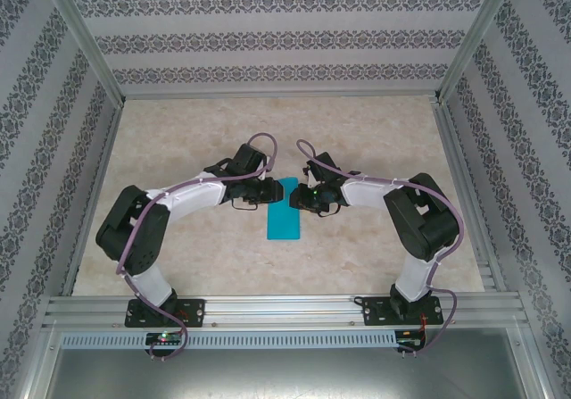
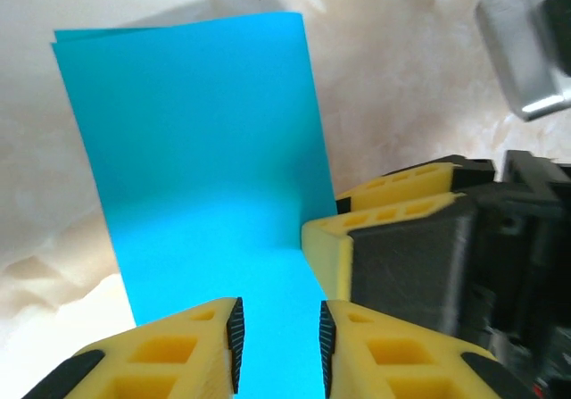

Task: Fold a paper plane with a square sheet of paper (pick it up from the middle)
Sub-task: Fold the square sheet of paper in half at the center of the table.

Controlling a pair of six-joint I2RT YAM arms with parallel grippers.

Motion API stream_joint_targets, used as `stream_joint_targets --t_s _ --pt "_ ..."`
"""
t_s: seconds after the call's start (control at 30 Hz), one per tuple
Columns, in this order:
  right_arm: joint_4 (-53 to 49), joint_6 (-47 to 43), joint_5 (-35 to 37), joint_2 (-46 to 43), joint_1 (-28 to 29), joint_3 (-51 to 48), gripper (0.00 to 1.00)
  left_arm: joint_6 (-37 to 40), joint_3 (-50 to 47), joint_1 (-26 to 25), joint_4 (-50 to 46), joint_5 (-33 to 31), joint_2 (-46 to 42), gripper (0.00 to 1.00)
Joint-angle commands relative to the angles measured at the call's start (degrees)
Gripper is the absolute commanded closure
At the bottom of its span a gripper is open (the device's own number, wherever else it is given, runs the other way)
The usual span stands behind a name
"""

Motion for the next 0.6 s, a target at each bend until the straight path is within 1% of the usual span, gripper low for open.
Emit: stream_joint_targets --t_s 0.0,0.2,0.43,0.57 --pt "-2.62 0.14 3.82 -1.20 -1.02 -1.27 0.68 2.62 1.65 -0.51 -5.06 -2.81 -3.15 0.67" --pt "-2.01 1.15 4.55 -2.47 -1.15 -2.41 0.69 2.67 0.52 -0.42 -5.66 -3.53 -4.07 0.66" --pt "-2.56 1.49 5.52 -3.40 -1.18 -2.22 0.69 2.76 0.24 -0.25 -4.88 -3.14 -2.60 0.66" --pt "-2.39 0.85 4.62 -3.51 -0.99 -1.42 0.69 2.80 0.39 -0.14 -4.35 -2.69 -1.67 0.67"
